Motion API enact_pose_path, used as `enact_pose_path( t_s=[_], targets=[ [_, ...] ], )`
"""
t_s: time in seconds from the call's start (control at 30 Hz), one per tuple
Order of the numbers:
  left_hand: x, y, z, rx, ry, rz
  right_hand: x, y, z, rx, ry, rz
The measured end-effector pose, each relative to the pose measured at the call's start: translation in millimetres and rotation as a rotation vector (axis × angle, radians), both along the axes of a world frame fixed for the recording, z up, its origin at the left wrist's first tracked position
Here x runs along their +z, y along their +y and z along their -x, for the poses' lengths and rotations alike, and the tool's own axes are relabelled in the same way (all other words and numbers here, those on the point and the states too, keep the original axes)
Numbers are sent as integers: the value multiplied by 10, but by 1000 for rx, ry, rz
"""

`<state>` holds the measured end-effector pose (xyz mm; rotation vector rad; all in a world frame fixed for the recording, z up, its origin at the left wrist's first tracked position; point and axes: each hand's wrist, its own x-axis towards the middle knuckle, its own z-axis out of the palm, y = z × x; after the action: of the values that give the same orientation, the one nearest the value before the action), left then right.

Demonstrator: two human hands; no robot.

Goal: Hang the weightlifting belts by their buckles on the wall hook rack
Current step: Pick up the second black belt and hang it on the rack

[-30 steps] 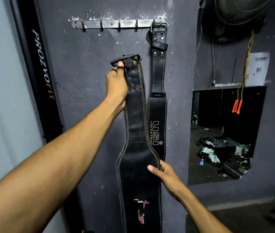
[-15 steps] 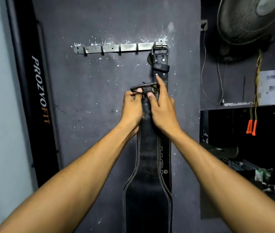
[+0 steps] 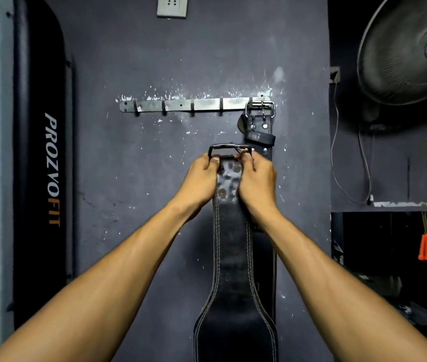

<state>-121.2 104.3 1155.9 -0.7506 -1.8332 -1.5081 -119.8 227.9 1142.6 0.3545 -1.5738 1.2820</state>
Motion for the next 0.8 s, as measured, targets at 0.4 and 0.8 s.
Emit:
enact_pose_path(
  t_s=[0.4,0.8],
  targets=[
    [724,-62,798,-58,135,-257,870,-140,734,125,20,18],
    [1872,88,1727,-23,-84,-134,2047,-12,1404,-205,-151,114]
  ],
)
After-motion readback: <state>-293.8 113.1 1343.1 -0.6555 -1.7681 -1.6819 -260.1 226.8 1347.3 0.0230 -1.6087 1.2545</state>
